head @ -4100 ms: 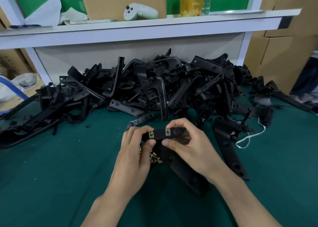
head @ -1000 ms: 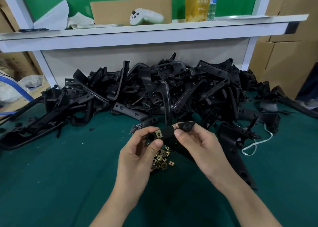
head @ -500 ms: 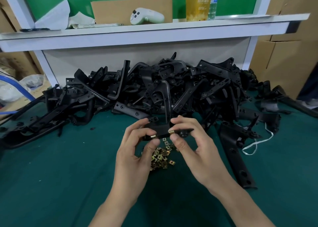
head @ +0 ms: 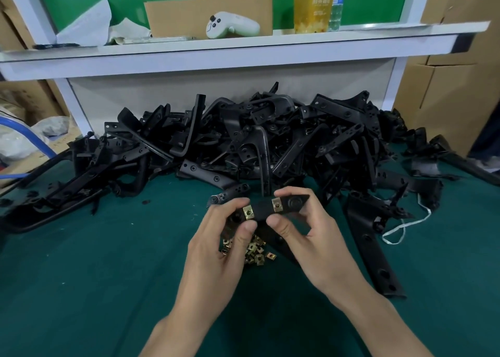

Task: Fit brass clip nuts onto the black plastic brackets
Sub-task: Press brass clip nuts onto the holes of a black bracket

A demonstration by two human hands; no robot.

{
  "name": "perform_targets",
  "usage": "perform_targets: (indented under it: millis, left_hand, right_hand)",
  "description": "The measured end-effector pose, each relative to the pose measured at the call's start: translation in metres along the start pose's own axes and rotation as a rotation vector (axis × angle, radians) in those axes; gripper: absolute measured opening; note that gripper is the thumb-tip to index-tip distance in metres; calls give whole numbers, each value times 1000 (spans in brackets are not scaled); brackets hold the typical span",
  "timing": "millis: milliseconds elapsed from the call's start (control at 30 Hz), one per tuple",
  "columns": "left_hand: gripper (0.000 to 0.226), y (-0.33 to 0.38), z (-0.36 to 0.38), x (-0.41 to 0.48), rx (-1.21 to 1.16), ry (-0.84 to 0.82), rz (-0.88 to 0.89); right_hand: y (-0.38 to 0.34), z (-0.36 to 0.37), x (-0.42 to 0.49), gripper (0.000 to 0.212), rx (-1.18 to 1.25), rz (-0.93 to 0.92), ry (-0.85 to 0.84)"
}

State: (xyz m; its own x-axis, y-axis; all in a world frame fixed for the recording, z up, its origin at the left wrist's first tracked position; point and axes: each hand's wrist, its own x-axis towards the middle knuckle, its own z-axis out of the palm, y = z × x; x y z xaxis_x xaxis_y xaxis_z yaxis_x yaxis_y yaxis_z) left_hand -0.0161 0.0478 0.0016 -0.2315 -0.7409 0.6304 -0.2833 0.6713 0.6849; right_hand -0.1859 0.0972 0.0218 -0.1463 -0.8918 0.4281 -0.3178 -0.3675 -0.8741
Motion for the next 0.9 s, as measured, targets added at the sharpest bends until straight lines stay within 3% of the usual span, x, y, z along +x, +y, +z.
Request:
perform_targets:
  millis: [167,367,567,700,900]
  left_hand:
    - [28,-2,0,-4,16,-63,-47]
    - [22,-5,1,-5,73,-119,-61]
    - [24,-13,4,-4,89,-125,-71]
    - [22,-15,5,-2,75,-112,-66]
    - [21,-16,7,-2,61,-111,-57]
  right_hand:
    - [3,0,3,49,82,90,-7]
    - [9,0,0,23,-89,94,-19]
    - [22,0,1,26,-274,70,-45]
    - [24,1,2,37,-312,79,-17]
    - [20,-1,2,34,-349,72,-24]
